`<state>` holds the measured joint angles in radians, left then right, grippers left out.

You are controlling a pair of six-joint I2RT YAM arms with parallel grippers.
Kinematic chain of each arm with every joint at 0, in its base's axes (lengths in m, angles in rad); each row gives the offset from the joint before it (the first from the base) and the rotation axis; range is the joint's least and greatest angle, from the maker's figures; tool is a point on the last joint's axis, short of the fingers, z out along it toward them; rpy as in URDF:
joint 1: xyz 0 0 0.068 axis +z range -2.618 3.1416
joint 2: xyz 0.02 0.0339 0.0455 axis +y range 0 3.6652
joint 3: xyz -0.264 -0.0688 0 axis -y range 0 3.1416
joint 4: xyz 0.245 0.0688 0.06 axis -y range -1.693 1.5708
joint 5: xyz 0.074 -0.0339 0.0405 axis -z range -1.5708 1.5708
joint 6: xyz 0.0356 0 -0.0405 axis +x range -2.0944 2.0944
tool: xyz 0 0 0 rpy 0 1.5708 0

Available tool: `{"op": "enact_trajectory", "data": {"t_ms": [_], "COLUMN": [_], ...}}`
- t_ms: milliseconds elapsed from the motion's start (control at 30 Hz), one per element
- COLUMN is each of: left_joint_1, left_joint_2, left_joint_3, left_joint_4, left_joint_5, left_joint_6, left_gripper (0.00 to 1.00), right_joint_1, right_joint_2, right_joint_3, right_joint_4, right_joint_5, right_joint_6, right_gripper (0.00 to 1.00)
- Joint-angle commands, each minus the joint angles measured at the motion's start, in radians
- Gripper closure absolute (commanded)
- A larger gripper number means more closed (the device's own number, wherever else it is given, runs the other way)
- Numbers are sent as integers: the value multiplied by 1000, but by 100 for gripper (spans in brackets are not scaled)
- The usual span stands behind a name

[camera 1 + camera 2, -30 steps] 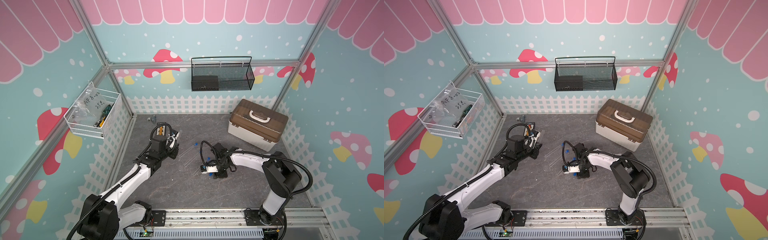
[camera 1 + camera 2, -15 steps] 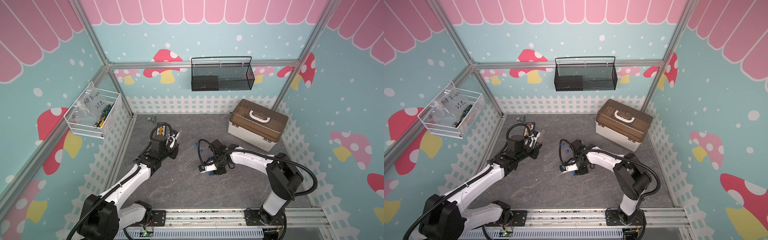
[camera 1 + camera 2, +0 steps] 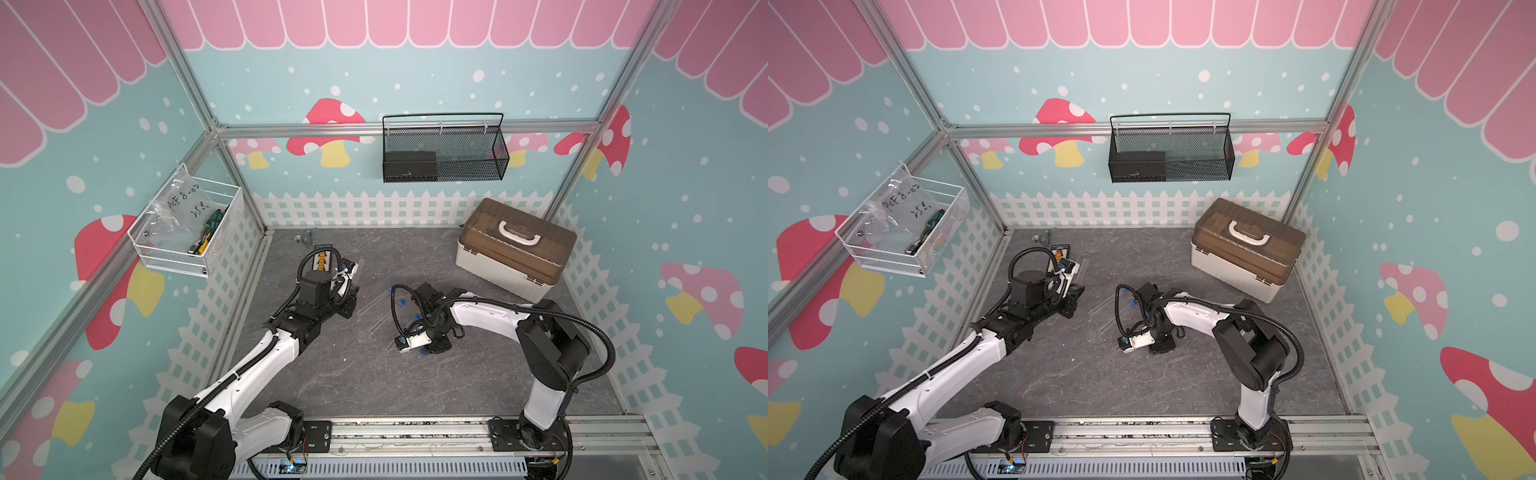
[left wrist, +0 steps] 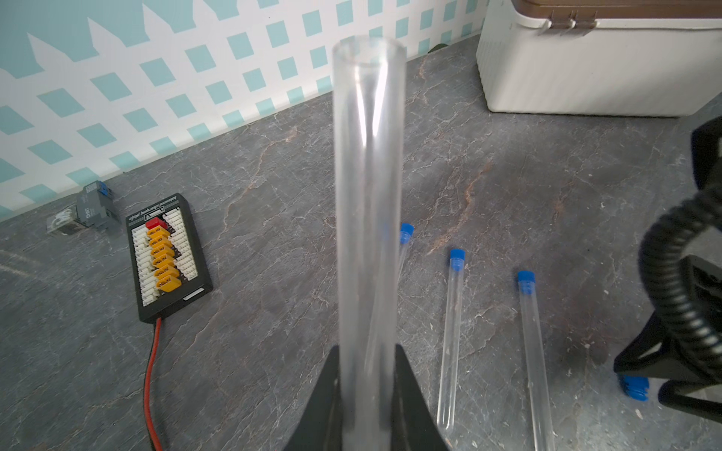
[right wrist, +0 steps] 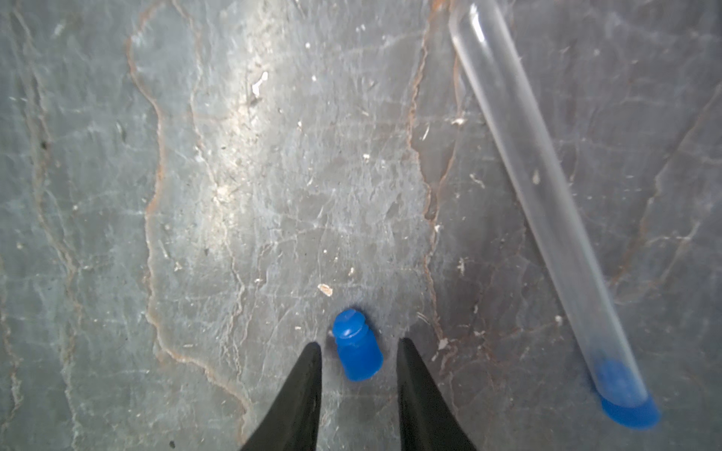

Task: Insert stoppers into test tubes
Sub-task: Pick up the stopper from the center of the board.

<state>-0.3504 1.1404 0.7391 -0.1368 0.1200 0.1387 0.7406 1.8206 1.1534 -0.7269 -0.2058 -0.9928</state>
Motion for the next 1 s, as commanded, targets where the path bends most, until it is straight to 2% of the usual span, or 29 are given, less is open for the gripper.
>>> {"op": "enact_trajectory", "data": {"t_ms": [0, 367, 733, 967], "left_joint_1": [-7, -6, -7, -6], "left_joint_2": [-20, -22, -22, -33], "left_joint_3": [2, 0, 0, 2], "left_joint_4": [-6, -7, -14, -18], "left_joint_5": [9, 8, -2, -21], "left_joint_6": [2, 12, 15, 18], "left_gripper": [100, 100, 100, 100], "right_joint_1": [8, 9, 9, 10], "right_joint_2": [27, 40, 60, 66], "right_joint_3": [8, -9, -18, -33], "right_joint_4": [-28, -13, 5, 41], "right_joint_5": [15, 21, 0, -26], "right_joint_6": [-25, -29, -14, 26], "right_gripper": [70, 78, 79, 84]}}
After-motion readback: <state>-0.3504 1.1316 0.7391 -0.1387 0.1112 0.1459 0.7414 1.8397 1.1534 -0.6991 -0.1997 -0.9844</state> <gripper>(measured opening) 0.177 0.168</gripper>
